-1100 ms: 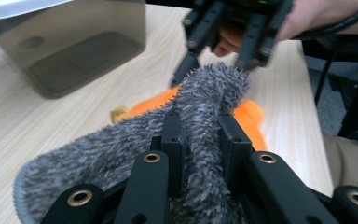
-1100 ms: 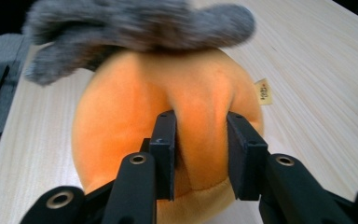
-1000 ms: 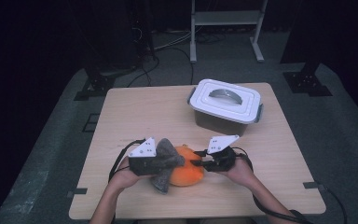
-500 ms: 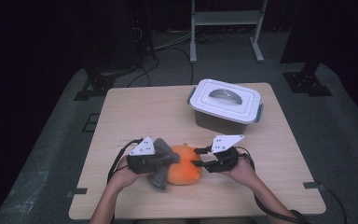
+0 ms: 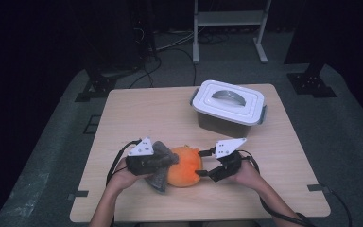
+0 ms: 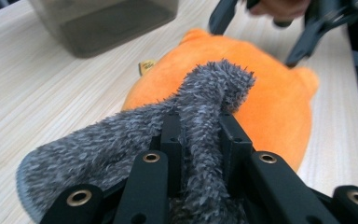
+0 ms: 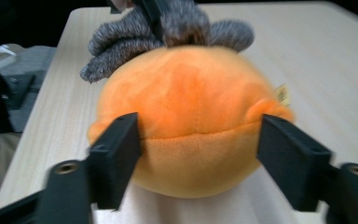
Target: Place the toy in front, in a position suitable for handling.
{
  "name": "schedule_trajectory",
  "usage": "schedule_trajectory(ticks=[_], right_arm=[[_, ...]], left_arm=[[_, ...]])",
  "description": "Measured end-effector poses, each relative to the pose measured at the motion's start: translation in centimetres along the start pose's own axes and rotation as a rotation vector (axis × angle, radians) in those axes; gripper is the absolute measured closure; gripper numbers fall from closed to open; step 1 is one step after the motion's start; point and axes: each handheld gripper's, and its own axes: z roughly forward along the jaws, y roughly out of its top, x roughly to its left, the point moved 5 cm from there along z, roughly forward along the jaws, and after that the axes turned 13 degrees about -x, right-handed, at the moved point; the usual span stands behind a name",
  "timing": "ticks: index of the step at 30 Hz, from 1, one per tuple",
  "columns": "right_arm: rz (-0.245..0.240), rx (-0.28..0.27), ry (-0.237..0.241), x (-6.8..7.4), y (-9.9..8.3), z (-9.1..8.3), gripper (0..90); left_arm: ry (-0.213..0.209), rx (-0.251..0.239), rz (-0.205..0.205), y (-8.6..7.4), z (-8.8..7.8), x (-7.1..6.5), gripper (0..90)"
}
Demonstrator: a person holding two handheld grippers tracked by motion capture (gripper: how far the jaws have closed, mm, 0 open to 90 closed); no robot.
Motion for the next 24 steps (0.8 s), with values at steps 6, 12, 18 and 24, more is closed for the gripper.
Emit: schedule_trajectory(ticks=[6,12,18,24], right_arm=[[0.055,-0.024,-0.007,0.1,-0.1,0.4,49.6],[0.041,-0.010,-0.003,0.7,0.2,1.5,54.8],[0.037,0.001,-0.003,0.7,-0.2,1.5,63.3],[0.049,-0.017,0.002,0.8,0.0,1.7,65.9]], left_arm=[[-0.042,-0.015,0.049,1.8,0.3,-1.5,75.0],[-0.111,0.040,0.106,2.8,1.7,-3.8,74.6],[-0.141,0.063,0.072,1.8,1.8,-3.6,74.7],[-0.087,0.069,0.060,1.6,0.8,-2.6,75.0]])
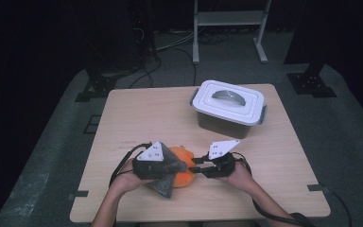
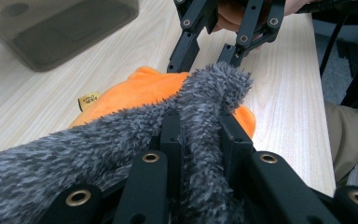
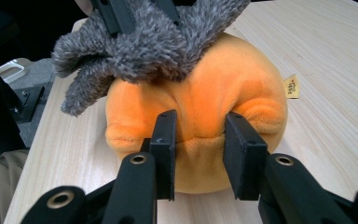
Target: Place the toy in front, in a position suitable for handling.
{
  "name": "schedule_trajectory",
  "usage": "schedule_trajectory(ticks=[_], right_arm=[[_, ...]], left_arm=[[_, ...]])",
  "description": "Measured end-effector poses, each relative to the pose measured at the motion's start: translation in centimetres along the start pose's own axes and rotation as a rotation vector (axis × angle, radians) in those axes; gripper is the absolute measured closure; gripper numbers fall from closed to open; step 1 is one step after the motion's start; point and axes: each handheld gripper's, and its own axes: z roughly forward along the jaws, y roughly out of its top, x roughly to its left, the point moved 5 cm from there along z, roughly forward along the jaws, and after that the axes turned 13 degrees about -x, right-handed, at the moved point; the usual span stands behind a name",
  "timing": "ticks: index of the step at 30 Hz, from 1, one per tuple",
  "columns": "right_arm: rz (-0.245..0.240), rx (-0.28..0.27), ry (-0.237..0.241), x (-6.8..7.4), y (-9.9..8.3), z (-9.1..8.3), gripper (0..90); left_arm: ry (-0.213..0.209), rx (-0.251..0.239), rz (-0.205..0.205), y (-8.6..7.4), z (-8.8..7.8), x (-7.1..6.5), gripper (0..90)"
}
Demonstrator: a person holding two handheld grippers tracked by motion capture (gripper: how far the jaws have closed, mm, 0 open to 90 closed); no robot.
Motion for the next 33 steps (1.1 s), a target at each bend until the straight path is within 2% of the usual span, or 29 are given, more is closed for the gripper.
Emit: schedule_trajectory(ticks=[1,4,7,10,11,13,17,20,24,28,31,33], right_arm=[[-0.001,0.000,0.001,0.0,0.0,0.0,65.3],[0.022,-0.022,-0.011,-0.2,0.3,-0.3,54.3],[0.040,-0.036,-0.039,-0.3,0.7,-0.3,35.2],[0.018,-0.019,-0.033,0.1,0.6,0.5,28.3],[0.008,-0.010,-0.034,0.2,0.5,0.7,28.7],[-0.016,0.008,-0.041,0.3,0.3,0.9,35.8],[-0.017,0.021,-0.048,0.1,0.1,0.6,55.1],[-0.035,0.022,-0.034,0.3,0.0,0.3,61.2],[-0.043,0.025,-0.026,0.4,0.0,-0.1,64.8],[-0.037,0.027,-0.027,0.1,-0.1,-0.3,65.2],[-0.033,0.028,-0.024,0.0,-0.1,-0.5,62.5],[-0.017,0.011,-0.017,0.0,0.2,-0.6,49.5]], left_arm=[[0.001,-0.002,-0.007,-0.1,0.0,0.1,75.0],[0.016,-0.003,-0.014,-0.3,0.0,0.3,75.0],[-0.006,-0.018,-0.020,-0.3,0.2,0.2,75.0],[-0.038,-0.049,-0.041,-0.1,0.7,-0.1,75.0],[-0.053,-0.065,-0.046,0.1,0.7,-0.2,75.1],[-0.076,-0.107,-0.060,0.6,0.7,-0.5,75.0],[-0.044,-0.140,-0.052,1.6,0.5,-0.1,75.0],[-0.009,-0.095,-0.043,1.1,0.7,0.4,75.1],[0.009,-0.090,-0.060,0.4,0.4,0.7,75.0],[0.079,-0.074,-0.058,0.2,-0.9,1.6,74.9],[0.059,-0.060,-0.076,-0.4,-0.8,1.4,74.9],[0.031,-0.043,-0.079,-1.0,-0.6,0.9,75.1]])
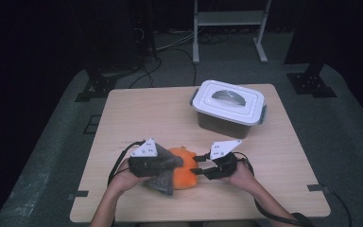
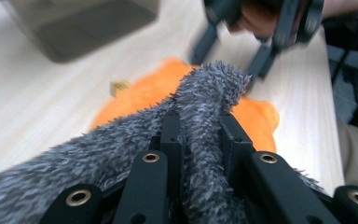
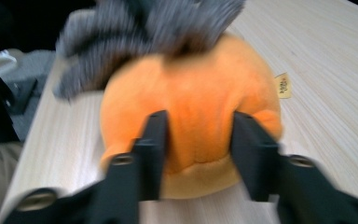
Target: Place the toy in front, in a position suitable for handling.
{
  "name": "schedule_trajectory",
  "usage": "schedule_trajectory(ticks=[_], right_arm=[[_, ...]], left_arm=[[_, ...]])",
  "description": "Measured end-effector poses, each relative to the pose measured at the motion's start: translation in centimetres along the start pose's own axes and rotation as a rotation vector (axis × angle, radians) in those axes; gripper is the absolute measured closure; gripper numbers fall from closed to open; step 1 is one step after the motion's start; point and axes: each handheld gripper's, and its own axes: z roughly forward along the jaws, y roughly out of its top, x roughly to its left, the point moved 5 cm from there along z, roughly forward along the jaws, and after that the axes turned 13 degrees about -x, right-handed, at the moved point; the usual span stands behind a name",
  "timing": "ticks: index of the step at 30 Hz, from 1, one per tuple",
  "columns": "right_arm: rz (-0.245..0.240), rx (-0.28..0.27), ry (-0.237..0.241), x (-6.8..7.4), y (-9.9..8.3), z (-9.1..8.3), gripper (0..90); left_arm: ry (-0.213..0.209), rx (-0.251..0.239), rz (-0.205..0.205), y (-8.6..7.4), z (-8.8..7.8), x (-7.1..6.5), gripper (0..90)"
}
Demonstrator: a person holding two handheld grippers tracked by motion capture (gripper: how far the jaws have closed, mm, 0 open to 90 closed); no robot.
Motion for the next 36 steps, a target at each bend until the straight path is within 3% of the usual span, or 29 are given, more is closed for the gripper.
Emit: schedule_trajectory(ticks=[2,3,6,9,12,15,19,21,23,25,27,29,32,34,36], right_arm=[[0.029,-0.032,0.002,-0.1,0.3,-0.2,35.6],[0.068,-0.039,-0.001,-0.4,0.5,-0.1,30.7],[0.114,-0.042,-0.013,-0.8,0.5,0.1,26.7],[0.150,0.006,0.019,-0.5,-0.2,1.0,31.2],[0.126,0.018,-0.004,-0.4,-0.3,1.1,44.2],[0.044,0.014,-0.002,0.1,0.3,0.6,54.4],[-0.072,0.031,-0.010,0.4,1.2,0.1,57.9],[-0.101,0.024,-0.008,0.2,1.7,-0.6,58.6],[-0.125,0.027,-0.019,-0.2,2.1,-1.4,59.2],[-0.132,0.037,-0.029,-0.6,2.1,-2.2,59.1],[-0.109,0.047,-0.030,-0.9,1.5,-2.8,57.4],[-0.078,0.040,-0.011,-0.9,1.0,-3.1,46.7],[0.001,0.018,0.007,-0.8,1.4,-3.0,32.1],[0.020,-0.007,0.017,-0.7,1.9,-2.7,28.9],[0.050,0.018,0.025,-0.7,1.8,-1.9,27.8]], left_arm=[[-0.047,-0.013,-0.021,-0.4,0.0,-0.4,75.3],[-0.067,-0.003,-0.024,-0.5,-0.1,-0.6,75.4],[-0.131,0.008,-0.021,-0.4,-0.2,-1.2,75.2],[-0.122,0.002,-0.011,-0.2,-0.3,-1.2,74.9],[-0.098,-0.046,-0.018,0.8,-0.6,-0.7,74.9],[-0.061,-0.075,-0.010,2.0,-0.5,-0.1,74.9],[-0.033,-0.086,0.003,3.0,0.0,0.5,74.9],[-0.019,-0.090,0.003,3.0,0.2,0.7,74.7],[-0.001,-0.058,-0.005,2.3,0.5,1.3,74.6],[-0.018,-0.031,-0.024,1.2,0.9,1.3,74.7],[-0.053,-0.042,-0.059,0.3,1.2,0.9,74.7],[-0.075,-0.046,-0.070,0.0,1.3,0.5,74.7],[-0.103,-0.023,-0.063,0.0,1.3,-0.1,74.7],[-0.133,-0.013,-0.053,0.2,1.2,-0.6,74.7],[-0.147,-0.008,-0.039,0.5,1.1,-0.9,74.5]])
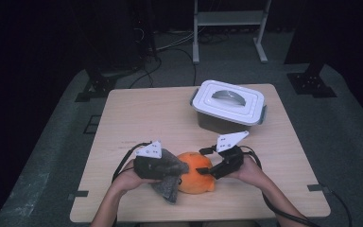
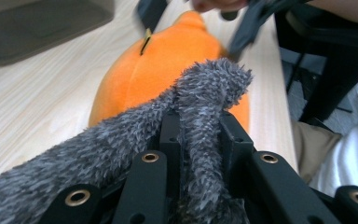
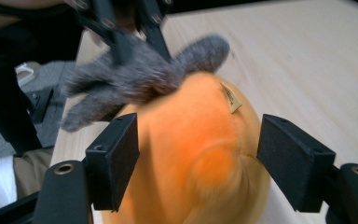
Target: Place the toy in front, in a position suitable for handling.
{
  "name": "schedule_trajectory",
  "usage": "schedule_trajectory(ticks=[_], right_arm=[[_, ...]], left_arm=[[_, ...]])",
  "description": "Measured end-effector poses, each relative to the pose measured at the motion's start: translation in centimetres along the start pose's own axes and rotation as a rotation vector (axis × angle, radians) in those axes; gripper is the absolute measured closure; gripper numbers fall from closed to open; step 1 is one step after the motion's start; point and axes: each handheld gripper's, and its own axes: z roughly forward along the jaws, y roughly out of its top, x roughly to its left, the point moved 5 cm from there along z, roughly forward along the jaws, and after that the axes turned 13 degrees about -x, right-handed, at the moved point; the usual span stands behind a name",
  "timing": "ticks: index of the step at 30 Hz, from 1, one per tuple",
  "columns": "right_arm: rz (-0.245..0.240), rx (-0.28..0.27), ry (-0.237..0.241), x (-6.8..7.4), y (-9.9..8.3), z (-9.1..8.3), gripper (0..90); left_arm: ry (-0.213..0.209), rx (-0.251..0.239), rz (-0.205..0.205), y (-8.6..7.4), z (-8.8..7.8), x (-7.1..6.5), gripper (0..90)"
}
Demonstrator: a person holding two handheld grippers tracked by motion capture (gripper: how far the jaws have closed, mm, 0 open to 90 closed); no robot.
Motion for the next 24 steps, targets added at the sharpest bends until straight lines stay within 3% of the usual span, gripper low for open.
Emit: schedule_trajectory(ticks=[2,4,5,7,11,13,16,18,20,22,24], right_arm=[[0.006,0.025,-0.015,0.0,-0.4,0.7,30.3],[0.023,0.013,-0.031,-0.1,-0.6,0.9,42.5],[-0.002,0.006,-0.037,-0.1,-0.5,0.7,49.9],[-0.034,0.000,-0.044,0.0,-0.3,0.6,55.9],[-0.130,-0.027,-0.078,-0.1,0.7,0.6,57.9],[-0.174,-0.029,-0.079,0.0,1.0,0.7,57.9],[-0.185,-0.030,-0.064,0.2,0.6,0.7,56.3],[-0.153,-0.026,-0.044,0.2,0.1,0.4,46.4],[-0.081,-0.047,-0.022,0.2,-0.1,-0.1,38.7],[-0.035,-0.065,-0.011,0.0,0.1,-0.4,31.1],[-0.014,-0.040,-0.014,0.0,0.1,-0.2,27.8]], left_arm=[[0.027,-0.005,0.011,0.3,-0.2,0.1,74.3],[0.049,-0.031,0.004,0.6,-0.5,0.6,74.4],[0.055,-0.043,0.000,0.8,-0.6,0.8,74.4],[0.072,-0.065,-0.001,1.3,-0.7,1.2,74.4],[0.131,-0.115,0.009,3.0,-0.8,2.0,73.9],[0.141,-0.100,0.006,3.2,-0.4,2.3,72.9],[0.131,-0.052,-0.003,2.2,0.4,2.3,73.2],[0.086,-0.063,-0.026,1.5,0.9,1.8,74.0],[0.037,-0.064,-0.041,1.1,1.2,1.2,74.0],[0.008,-0.056,-0.037,1.1,1.2,0.8,74.0],[-0.010,-0.042,-0.028,1.2,1.2,0.4,73.9]])
